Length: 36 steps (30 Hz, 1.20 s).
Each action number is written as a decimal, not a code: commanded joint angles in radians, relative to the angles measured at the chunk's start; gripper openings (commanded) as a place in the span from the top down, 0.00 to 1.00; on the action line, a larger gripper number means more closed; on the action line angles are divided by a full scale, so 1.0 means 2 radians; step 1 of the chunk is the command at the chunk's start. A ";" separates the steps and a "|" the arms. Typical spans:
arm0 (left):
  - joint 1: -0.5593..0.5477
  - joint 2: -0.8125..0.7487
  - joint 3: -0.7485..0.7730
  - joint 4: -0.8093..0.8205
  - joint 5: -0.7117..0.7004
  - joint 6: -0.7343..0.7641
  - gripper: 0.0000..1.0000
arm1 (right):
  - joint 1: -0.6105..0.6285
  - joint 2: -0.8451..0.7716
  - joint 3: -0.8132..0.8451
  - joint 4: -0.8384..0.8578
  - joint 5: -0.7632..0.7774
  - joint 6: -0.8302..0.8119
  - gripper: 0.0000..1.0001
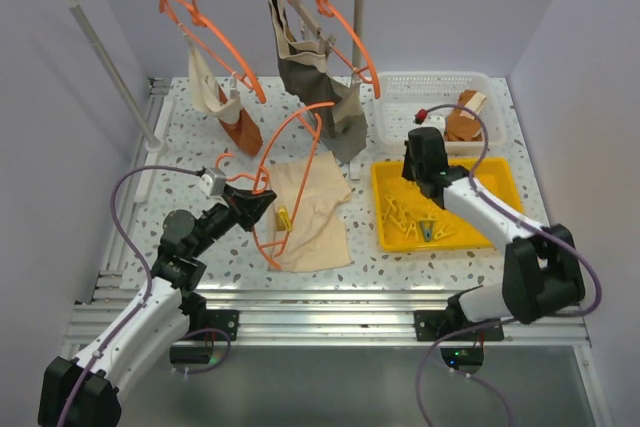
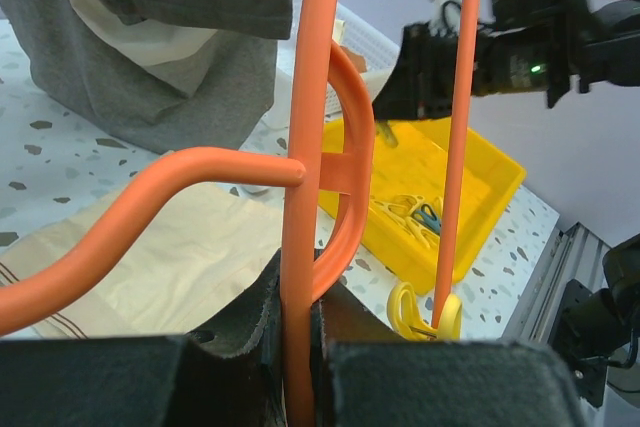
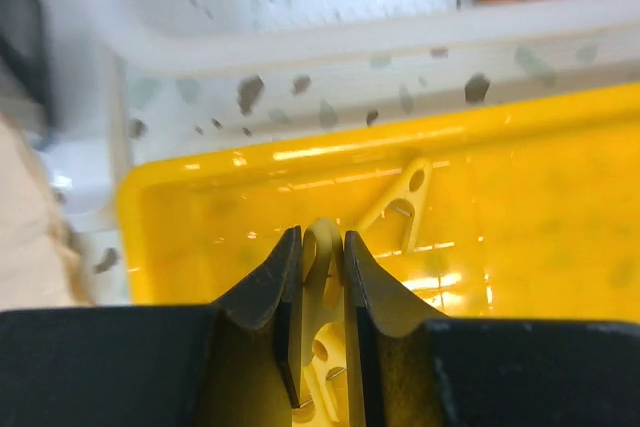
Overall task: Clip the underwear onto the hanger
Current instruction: Pick up the clamp from the bin, then clamp the hanger.
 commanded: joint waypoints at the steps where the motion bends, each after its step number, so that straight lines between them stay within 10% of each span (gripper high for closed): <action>1: -0.002 0.002 0.009 0.026 0.011 -0.012 1.00 | -0.001 -0.115 -0.014 0.050 -0.022 -0.026 1.00; 14: -0.002 0.013 0.038 -0.019 0.058 -0.036 1.00 | 0.045 -0.242 0.022 0.136 -0.387 -0.118 0.99; 36: -0.002 0.018 0.133 -0.229 0.091 0.031 1.00 | 0.152 -0.209 0.104 0.078 -0.551 -0.211 0.99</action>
